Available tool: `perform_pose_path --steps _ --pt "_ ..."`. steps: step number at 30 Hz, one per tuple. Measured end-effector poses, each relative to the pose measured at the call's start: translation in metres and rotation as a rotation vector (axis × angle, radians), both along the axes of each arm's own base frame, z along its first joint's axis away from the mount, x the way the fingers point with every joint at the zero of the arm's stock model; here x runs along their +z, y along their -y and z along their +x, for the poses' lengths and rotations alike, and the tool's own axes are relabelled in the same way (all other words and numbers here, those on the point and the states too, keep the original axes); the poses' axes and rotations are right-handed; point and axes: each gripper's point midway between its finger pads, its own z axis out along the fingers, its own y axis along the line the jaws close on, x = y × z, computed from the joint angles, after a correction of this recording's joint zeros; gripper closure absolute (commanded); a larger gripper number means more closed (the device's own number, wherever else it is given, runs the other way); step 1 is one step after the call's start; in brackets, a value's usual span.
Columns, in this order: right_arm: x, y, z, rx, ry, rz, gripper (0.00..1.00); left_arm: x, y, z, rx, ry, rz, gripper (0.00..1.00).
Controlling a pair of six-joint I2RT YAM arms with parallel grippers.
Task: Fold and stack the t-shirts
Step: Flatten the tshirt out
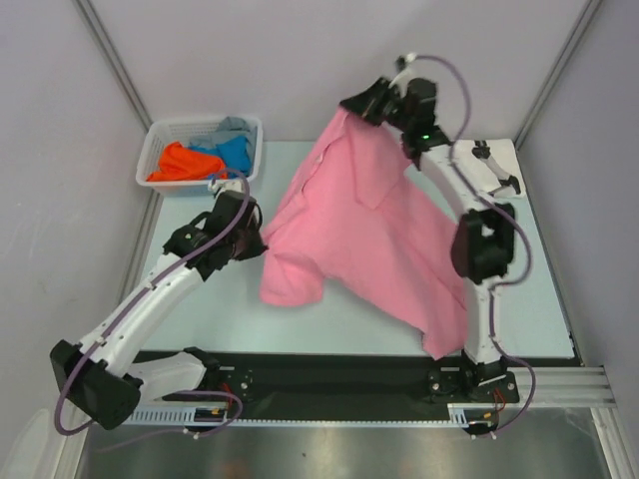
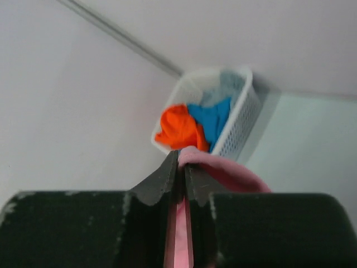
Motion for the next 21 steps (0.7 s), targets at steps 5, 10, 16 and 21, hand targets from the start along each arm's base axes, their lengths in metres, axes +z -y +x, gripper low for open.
perform_pose_path --steps 5,10,16,21 --pt "-0.203 -0.068 0.033 0.159 -0.440 -0.094 0.57 -0.105 -0.085 -0.022 0.274 -0.270 0.159 1.00" --pt "-0.272 -0.055 -0.008 0.185 -0.699 -0.280 0.38 -0.120 -0.120 -0.035 0.401 -0.328 0.177 1.00" --pt "-0.229 0.034 -0.098 0.091 -0.744 -0.497 0.29 -0.107 -0.150 -0.037 0.515 -0.287 0.152 1.00" --pt "-0.216 0.096 -0.221 0.023 -0.782 -0.557 0.38 -0.100 -0.168 -0.042 0.548 -0.265 0.172 0.99"
